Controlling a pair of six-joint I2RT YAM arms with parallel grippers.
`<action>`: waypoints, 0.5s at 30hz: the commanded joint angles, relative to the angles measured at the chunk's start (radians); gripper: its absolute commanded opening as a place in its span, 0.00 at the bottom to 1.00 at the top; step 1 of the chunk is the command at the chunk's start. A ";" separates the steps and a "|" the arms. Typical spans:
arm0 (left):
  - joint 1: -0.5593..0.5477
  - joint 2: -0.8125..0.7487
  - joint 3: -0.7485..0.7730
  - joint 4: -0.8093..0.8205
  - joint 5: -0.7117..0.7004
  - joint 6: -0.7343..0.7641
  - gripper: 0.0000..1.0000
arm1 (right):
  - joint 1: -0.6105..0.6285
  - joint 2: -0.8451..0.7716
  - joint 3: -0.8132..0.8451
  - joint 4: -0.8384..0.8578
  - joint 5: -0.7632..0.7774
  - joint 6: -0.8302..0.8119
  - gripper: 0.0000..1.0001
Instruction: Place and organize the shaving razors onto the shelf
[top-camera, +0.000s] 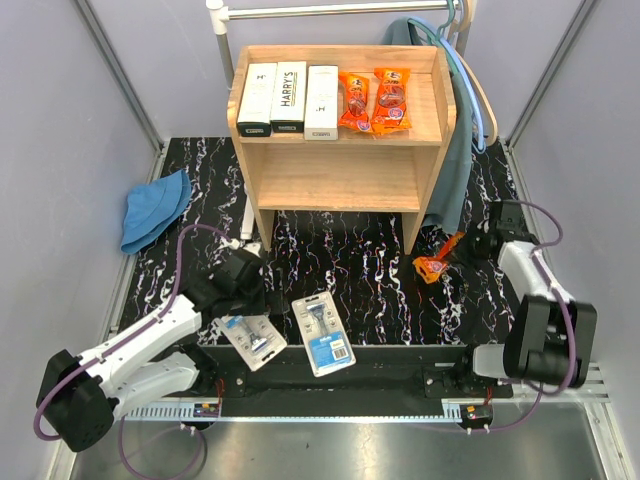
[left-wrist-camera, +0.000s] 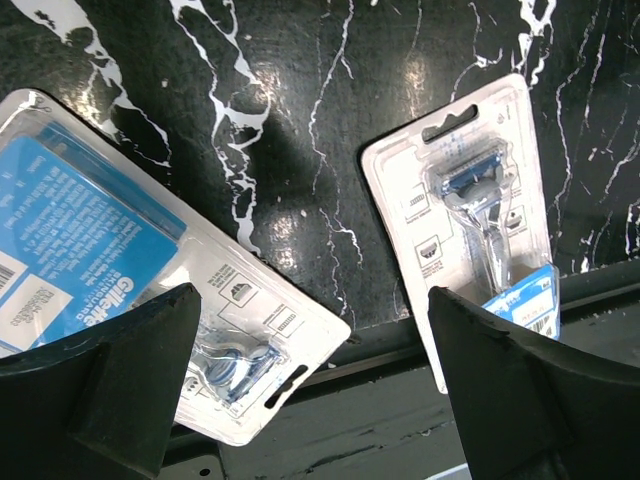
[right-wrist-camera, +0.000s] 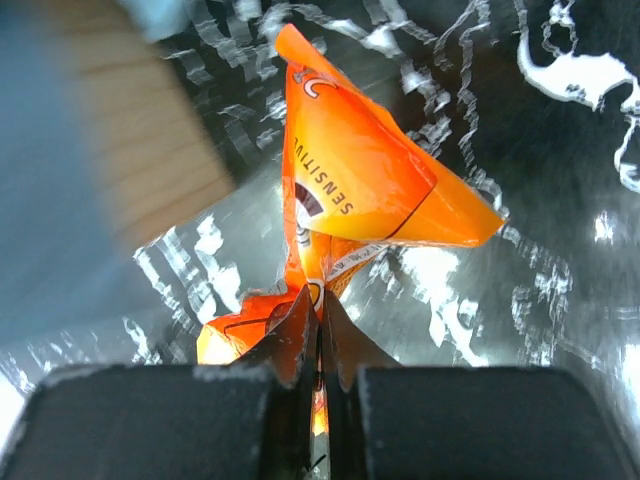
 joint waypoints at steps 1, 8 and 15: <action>-0.004 -0.034 0.057 0.043 0.063 0.007 0.99 | -0.005 -0.177 0.021 -0.124 -0.091 -0.052 0.03; -0.004 -0.047 0.109 0.069 0.163 -0.040 0.99 | 0.006 -0.391 0.026 -0.256 -0.300 -0.020 0.03; -0.004 -0.024 0.120 0.236 0.351 -0.138 0.99 | 0.330 -0.509 0.038 -0.261 -0.298 0.115 0.03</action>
